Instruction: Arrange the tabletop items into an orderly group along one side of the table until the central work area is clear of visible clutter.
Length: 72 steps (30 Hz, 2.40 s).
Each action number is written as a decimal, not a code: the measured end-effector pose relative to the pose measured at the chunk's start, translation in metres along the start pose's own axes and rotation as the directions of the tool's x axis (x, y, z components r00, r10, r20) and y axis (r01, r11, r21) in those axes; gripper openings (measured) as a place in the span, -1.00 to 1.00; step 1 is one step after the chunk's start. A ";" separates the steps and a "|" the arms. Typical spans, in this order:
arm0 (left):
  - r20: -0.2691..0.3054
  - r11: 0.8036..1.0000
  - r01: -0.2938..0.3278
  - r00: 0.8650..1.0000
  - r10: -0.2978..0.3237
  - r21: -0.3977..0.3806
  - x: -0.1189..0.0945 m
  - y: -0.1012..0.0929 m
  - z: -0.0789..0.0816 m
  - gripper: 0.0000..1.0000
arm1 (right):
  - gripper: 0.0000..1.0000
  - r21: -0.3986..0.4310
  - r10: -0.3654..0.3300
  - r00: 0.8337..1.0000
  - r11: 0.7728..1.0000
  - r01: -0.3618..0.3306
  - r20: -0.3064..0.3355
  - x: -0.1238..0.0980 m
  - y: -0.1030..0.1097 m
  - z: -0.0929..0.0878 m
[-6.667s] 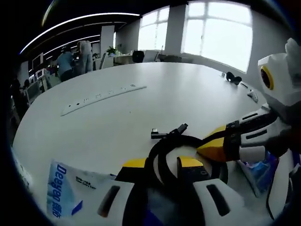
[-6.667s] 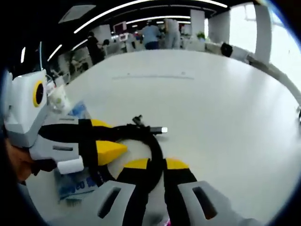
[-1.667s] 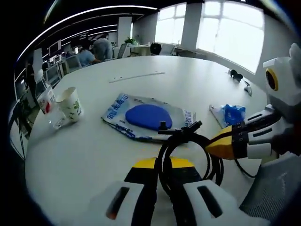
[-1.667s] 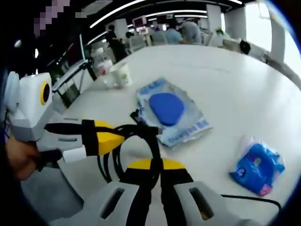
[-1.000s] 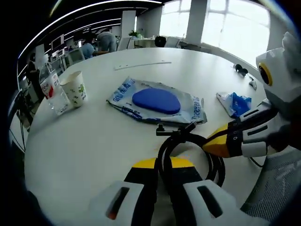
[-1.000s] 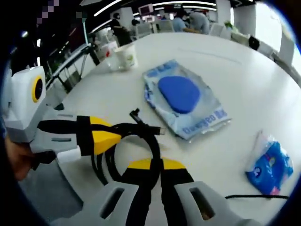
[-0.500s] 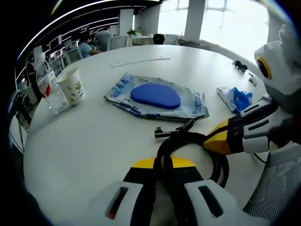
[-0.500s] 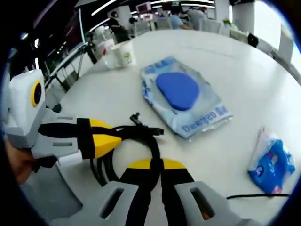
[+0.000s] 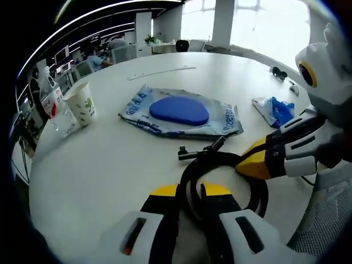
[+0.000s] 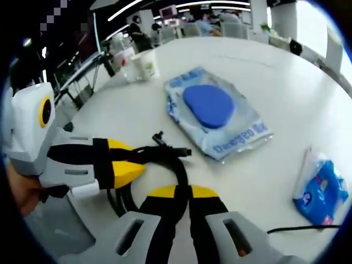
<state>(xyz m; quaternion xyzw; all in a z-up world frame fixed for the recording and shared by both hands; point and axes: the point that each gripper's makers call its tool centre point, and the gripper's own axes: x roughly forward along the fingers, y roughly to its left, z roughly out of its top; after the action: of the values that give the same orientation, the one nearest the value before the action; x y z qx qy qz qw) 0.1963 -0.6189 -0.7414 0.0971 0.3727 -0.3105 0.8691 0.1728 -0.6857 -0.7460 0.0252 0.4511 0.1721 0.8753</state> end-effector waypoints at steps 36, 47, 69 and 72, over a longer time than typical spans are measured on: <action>0.043 0.997 -0.031 0.999 0.034 -0.073 -0.007 0.024 0.015 -0.31 | -0.71 0.173 -0.051 0.987 0.985 0.025 0.149 -0.020 -0.024 0.025; 0.064 0.996 -0.035 0.997 0.040 -0.080 -0.003 0.035 0.026 -0.30 | -0.71 0.214 -0.062 0.983 0.977 0.024 0.175 -0.022 -0.033 0.030; 0.084 0.993 -0.026 0.996 0.036 -0.113 0.018 0.063 0.059 -0.21 | -0.58 0.304 -0.118 0.968 0.952 0.046 0.223 -0.023 -0.052 0.039; 0.102 0.990 -0.015 0.994 0.029 -0.137 0.022 0.067 0.069 -0.12 | -0.57 0.317 -0.122 0.967 0.947 0.046 0.225 -0.022 -0.054 0.039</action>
<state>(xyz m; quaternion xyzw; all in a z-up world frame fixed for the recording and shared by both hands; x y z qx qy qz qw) 0.2889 -0.6036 -0.7127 0.0253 0.3461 -0.2794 0.8953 0.2074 -0.7388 -0.7162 0.1632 0.3632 0.0573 0.9155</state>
